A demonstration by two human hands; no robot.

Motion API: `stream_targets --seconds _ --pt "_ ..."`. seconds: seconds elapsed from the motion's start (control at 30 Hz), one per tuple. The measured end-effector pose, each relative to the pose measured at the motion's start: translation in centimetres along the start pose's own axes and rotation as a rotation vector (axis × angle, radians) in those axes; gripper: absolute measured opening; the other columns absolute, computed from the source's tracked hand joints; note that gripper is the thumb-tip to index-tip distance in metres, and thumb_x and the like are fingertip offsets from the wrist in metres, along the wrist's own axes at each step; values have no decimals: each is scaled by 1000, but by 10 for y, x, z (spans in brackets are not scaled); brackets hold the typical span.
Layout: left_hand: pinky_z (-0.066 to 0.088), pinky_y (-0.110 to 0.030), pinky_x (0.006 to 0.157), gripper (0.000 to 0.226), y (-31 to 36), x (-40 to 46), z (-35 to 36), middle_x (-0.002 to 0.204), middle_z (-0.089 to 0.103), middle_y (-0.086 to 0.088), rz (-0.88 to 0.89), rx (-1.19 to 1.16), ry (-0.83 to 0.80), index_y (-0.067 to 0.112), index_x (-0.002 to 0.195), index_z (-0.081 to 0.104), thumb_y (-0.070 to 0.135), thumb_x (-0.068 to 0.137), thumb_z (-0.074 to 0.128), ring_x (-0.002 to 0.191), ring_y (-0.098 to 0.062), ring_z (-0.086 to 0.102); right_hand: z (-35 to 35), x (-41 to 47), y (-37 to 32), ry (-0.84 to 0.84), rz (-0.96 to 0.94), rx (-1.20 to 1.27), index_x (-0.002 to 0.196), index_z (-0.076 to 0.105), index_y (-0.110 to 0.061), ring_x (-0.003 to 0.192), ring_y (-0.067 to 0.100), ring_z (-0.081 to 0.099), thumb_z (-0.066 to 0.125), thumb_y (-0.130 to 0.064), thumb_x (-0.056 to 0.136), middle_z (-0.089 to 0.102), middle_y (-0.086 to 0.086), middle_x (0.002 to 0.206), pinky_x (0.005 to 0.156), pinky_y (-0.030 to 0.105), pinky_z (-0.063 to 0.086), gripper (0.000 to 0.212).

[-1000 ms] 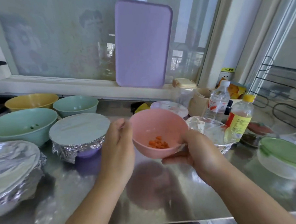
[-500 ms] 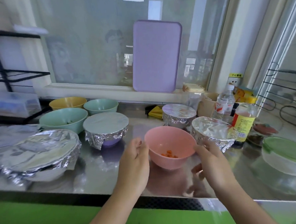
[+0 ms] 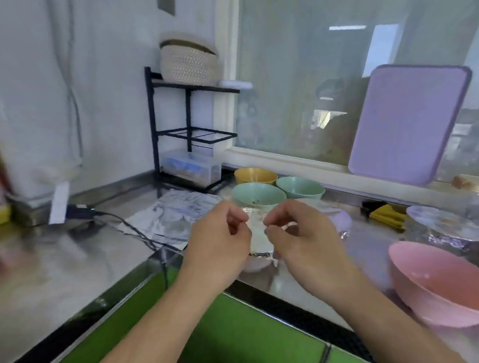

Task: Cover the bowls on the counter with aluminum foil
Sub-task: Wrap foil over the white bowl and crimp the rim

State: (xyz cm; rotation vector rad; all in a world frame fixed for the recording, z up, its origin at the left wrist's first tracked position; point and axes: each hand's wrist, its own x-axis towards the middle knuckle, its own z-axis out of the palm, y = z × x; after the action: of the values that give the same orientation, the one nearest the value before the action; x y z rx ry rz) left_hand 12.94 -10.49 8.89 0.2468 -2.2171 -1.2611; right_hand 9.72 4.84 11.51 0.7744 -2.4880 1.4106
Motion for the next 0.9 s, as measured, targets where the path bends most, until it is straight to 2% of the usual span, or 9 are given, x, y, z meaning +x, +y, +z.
stream_targets --seconds 0.1,0.2,0.37,0.5,0.57,0.63,0.7,0.77,0.9 --pt "54 -26 80 20 -50 17 -57 91 70 15 -86 246 47 33 89 63 14 92 59 88 -8 67 63 36 -29 -176 -137 -140 88 68 -28 78 3 64 63 -15 92 70 -12 83 69 19 46 15" --pt "55 -35 92 25 -90 34 -101 110 73 9 -170 513 -24 36 90 63 13 92 53 107 -18 66 117 82 -36 -338 -228 -303 100 72 -25 91 10 65 59 -13 95 72 -10 97 78 24 48 18" --pt "49 -37 104 35 -129 59 -130 142 60 -3 -154 755 -368 23 134 63 25 101 52 129 -25 57 191 156 -17 -577 -255 -665 117 74 -13 114 26 65 64 -20 95 72 7 123 97 36 55 25" --pt "50 -40 100 38 -164 78 -126 125 61 7 -127 778 -483 31 115 64 37 89 36 119 -17 59 223 178 -4 -704 -283 -841 120 73 -7 116 32 63 71 -34 92 71 13 121 97 42 56 39" --pt "50 -40 99 44 -177 85 -122 118 59 11 -102 781 -505 31 110 63 35 83 29 114 -14 58 231 180 0 -705 -297 -862 114 73 -7 109 31 64 72 -32 90 73 12 113 91 42 58 34" --pt "51 -40 97 39 -186 89 -119 109 57 13 -92 785 -516 31 102 62 33 82 27 107 -13 58 238 180 4 -687 -295 -882 90 68 -11 90 29 63 70 -22 88 68 9 90 71 36 56 12" --pt "52 -39 93 38 -192 92 -116 105 56 13 -101 785 -506 31 97 63 33 82 28 103 -12 58 242 178 7 -673 -295 -902 69 44 -16 68 25 51 69 -15 86 50 4 70 53 30 37 30" --pt "53 -39 92 44 -192 95 -115 106 57 12 -101 783 -483 31 100 67 35 83 27 102 -13 58 244 176 7 -668 -319 -927 70 34 -19 71 25 49 69 -15 88 42 2 70 52 29 31 40" --pt "53 -41 93 45 -190 100 -112 114 63 7 -93 795 -468 25 109 72 33 93 30 107 -19 61 246 174 5 -651 -359 -986 76 33 -17 84 25 51 74 -14 89 40 -1 75 66 34 42 42"
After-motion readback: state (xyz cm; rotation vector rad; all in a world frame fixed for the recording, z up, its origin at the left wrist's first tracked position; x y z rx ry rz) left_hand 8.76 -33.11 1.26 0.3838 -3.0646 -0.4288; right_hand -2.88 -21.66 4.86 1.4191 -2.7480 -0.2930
